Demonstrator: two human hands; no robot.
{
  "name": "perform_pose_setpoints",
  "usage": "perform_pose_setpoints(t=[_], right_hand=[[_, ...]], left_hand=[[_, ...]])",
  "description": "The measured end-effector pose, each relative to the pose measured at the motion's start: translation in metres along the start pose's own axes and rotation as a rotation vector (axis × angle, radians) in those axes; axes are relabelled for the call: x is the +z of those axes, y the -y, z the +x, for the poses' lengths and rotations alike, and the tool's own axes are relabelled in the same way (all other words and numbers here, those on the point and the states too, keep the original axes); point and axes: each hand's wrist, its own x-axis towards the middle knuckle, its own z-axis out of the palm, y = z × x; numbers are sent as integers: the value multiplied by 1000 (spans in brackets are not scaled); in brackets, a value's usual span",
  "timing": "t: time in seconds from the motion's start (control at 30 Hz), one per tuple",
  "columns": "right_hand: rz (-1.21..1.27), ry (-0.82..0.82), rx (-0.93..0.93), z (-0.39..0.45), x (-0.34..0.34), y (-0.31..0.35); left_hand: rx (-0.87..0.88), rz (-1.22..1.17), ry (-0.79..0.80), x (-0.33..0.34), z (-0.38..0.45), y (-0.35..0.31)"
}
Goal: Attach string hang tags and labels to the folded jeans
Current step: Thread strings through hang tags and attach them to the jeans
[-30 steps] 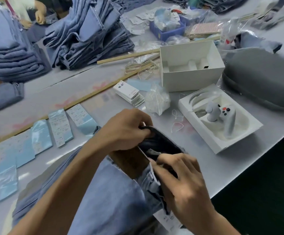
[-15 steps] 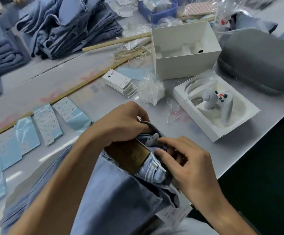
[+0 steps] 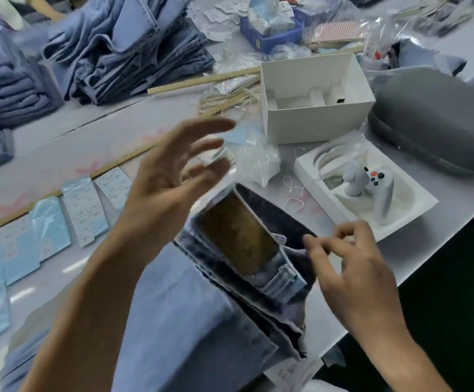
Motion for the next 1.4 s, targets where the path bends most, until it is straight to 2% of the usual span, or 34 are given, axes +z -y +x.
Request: perform_pose_setpoints(t=[0.03, 0.1, 0.17, 0.2, 0.27, 0.33, 0.4, 0.43, 0.5, 0.53, 0.57, 0.63, 0.67, 0.73, 0.77, 0.83, 0.87, 0.97, 1.03, 1.1, 1.2, 1.3, 1.4], right_hand=[[-17, 22, 56, 6, -6, -10], [-30, 32, 126, 20, -18, -26], [30, -49, 134, 32, -30, -29], [79, -89, 103, 37, -35, -23], [188, -129, 17, 44, -40, -4], [238, -142, -143, 49, -42, 27], [230, -142, -332, 50, -37, 59], [243, -143, -415, 50, -31, 72], [247, -63, -520, 46, -9, 97], [191, 72, -540, 43, 8, 105], [38, 284, -553, 39, 27, 115], [-417, 689, -629, 32, 62, 109], [-491, 766, -568, 34, 68, 110], [-549, 788, -619, 48, 74, 118], [-594, 717, -639, 54, 77, 124], [-856, 627, -717, 61, 95, 145], [-846, 597, -783, 64, 110, 154], [-897, 679, -889, 66, 158, 214], [-835, 697, -973, 58, 198, 254], [-800, 706, -1032, 47, 244, 290], [-610, 809, -1054, 28, 317, 339], [-449, 918, -1044, 14, 397, 375], [-267, 1029, -919, 3, 470, 399]], left_hand=[[60, 12, -192, -8, -9, -1], [91, 183, -537, -18, -33, 7], [-11, 343, -669, -9, -59, 18], [-85, 377, -647, 4, -71, 24], [-181, 497, -453, 35, -92, 37], [-70, 790, -199, 60, -97, 42], [14, 854, -104, 68, -95, 47], [-23, 791, -141, 65, -92, 45], [-99, 572, -355, 49, -93, 46], [-146, 513, -447, 36, -98, 49], [-188, 524, -498, 22, -106, 53], [-272, 746, -452, -8, -129, 70], [-361, 835, -375, -22, -142, 79], [-595, 886, -227, -46, -172, 99], [-678, 860, -211, -55, -189, 110], [-789, 834, -237, -74, -225, 130], [-818, 838, -271, -87, -240, 137], [-831, 833, -366, -117, -270, 151], [-741, 847, -478, -134, -282, 155], [-636, 811, -674, -156, -293, 169], [-726, 722, -812, -212, -309, 200], [-787, 729, -850, -284, -311, 238], [-893, 845, -729, -346, -300, 292]])
